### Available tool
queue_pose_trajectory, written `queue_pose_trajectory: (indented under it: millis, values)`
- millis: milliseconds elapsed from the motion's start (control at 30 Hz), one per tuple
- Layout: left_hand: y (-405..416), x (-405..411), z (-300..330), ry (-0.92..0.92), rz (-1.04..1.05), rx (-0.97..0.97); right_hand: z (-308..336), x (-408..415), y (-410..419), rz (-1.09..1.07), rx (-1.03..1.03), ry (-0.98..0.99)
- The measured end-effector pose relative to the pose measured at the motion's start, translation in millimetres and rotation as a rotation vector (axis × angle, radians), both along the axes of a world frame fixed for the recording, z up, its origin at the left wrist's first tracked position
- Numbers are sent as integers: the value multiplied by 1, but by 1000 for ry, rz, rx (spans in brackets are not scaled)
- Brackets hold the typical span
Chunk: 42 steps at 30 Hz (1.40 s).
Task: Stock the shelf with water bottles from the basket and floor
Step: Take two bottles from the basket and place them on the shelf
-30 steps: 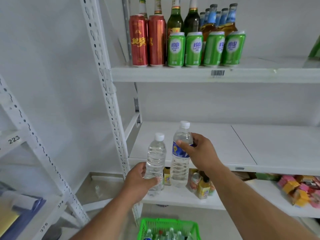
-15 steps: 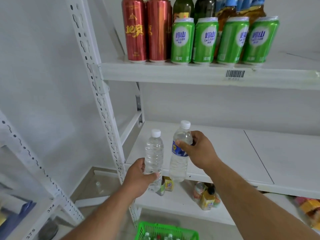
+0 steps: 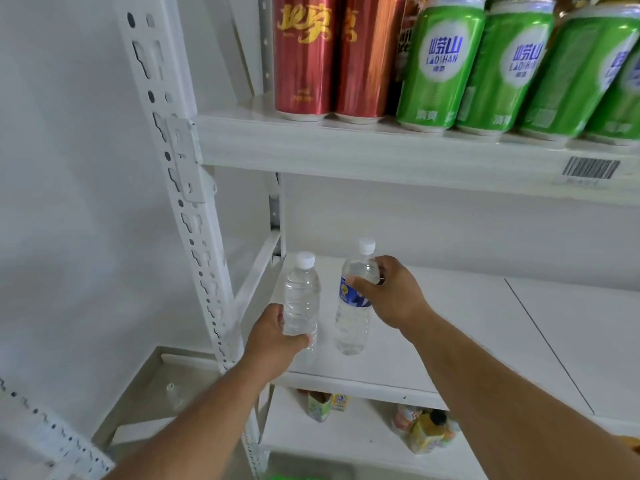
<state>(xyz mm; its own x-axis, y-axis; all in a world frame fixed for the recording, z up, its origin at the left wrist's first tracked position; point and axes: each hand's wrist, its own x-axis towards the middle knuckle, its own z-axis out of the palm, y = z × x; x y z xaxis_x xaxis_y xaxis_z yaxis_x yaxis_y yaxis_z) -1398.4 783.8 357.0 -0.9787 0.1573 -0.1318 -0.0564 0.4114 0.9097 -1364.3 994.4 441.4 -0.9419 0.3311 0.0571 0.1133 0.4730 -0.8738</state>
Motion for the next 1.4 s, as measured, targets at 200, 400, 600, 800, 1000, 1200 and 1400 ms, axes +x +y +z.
queue_pose_trajectory:
  millis: [200, 400, 600, 800, 1000, 1200, 1400]
  values:
    - [7, -50, -16, 2, 1, -5, -8, -48, 5, -42, 4, -14]
    - [36, -95, -22, 38, 39, 22, -16, -100, 24, -37, 5, -10]
    - [69, -153, -32, 60, 104, 59, -29, -160, 45, -16, 46, -35]
    - [85, -212, -47, 99, 141, 69, -45, -212, 53, 11, 106, -38]
    - [90, -256, -57, 129, 177, 82, -58, -251, 54, 1, 115, -65]
    - [93, -276, -66, 152, 167, 38, -69, -264, 50, 8, 141, -84]
    - [100, -278, -71, 139, 135, -19, -72, -263, 46, 18, 168, -79]
